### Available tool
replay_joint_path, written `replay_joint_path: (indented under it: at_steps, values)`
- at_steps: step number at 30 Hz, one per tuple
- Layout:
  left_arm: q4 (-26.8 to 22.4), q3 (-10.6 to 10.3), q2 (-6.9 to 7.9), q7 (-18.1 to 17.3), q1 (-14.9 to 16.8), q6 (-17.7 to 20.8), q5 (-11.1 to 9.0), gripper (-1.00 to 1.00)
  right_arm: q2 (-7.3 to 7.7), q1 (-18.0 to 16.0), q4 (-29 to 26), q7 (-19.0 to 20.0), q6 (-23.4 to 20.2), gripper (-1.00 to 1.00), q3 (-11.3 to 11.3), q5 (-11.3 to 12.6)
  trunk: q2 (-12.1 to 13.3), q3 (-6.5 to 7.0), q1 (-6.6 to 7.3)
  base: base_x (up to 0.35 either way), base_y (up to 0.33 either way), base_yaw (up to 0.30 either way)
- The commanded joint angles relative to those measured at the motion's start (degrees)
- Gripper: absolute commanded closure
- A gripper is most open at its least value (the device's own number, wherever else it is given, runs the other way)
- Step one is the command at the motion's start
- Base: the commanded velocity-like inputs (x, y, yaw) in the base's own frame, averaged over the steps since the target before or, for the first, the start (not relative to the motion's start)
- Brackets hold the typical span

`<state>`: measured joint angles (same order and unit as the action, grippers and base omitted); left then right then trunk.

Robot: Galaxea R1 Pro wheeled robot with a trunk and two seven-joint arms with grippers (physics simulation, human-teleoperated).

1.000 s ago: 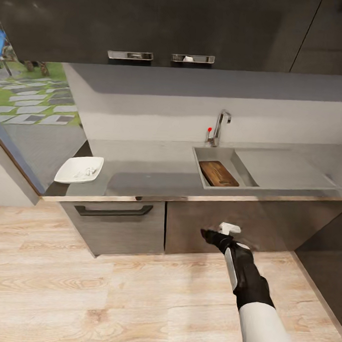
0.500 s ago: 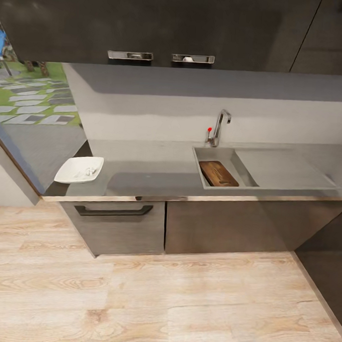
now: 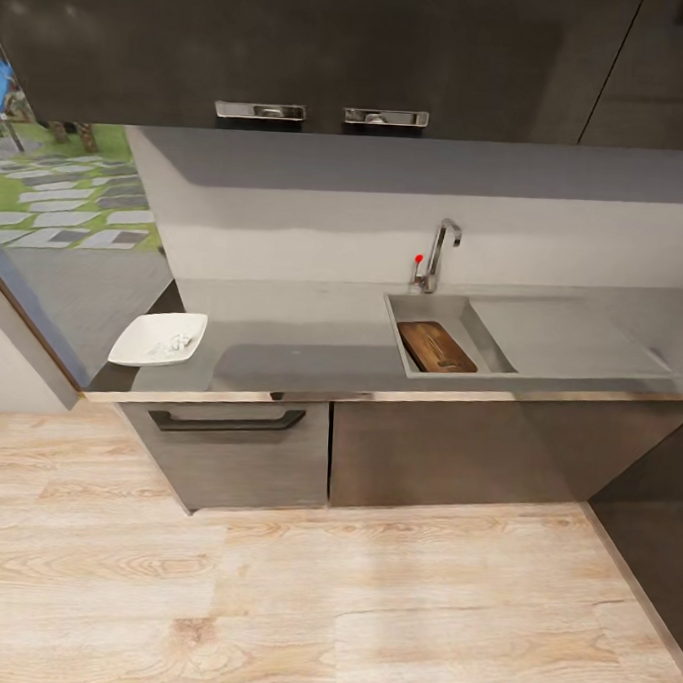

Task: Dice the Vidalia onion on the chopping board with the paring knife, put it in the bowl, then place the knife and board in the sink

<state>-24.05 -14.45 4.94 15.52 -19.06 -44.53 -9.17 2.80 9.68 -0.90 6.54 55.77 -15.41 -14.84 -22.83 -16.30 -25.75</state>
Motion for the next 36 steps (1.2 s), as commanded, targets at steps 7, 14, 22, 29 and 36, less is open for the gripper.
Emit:
replay_joint_path:
  at_steps: [7,14,22,29,36]
  values:
    - [-2.4,-0.42,0.03,0.36,-0.02,1.27,-0.65,-1.0,1.27,1.35,-7.58,-4.63,-0.03,-1.0,-1.63,1.45,-0.09,-0.07,-0.04,0.0,0.0,0.0]
    - [-17.42,-0.41,0.04,0.31,0.04,20.84,-0.67,-1.0,0.83,1.13,-25.19,-5.6,-10.33,-1.0,-1.64,1.73,-0.09,-0.07,-0.04,0.0,0.0,0.0]
    - [-18.17,-0.33,1.55,0.3,0.15,20.88,-0.74,-1.0,-2.14,1.04,-31.99,-5.61,-17.86,-1.0,-1.64,1.85,-0.09,-0.07,-0.04,0.0,0.0,0.0]
    - [-16.05,-0.29,1.84,0.3,0.15,19.6,-0.76,-1.0,-3.1,1.04,-31.59,-5.86,-15.01,-1.0,-1.56,1.84,-0.09,0.3,-0.04,0.0,0.0,0.0]
    - [-15.77,-0.27,1.91,0.3,0.15,19.49,-0.76,-1.0,-3.15,1.04,-31.53,-5.91,-14.65,-1.0,-1.57,1.84,-0.09,0.93,-0.04,0.0,0.0,0.0]
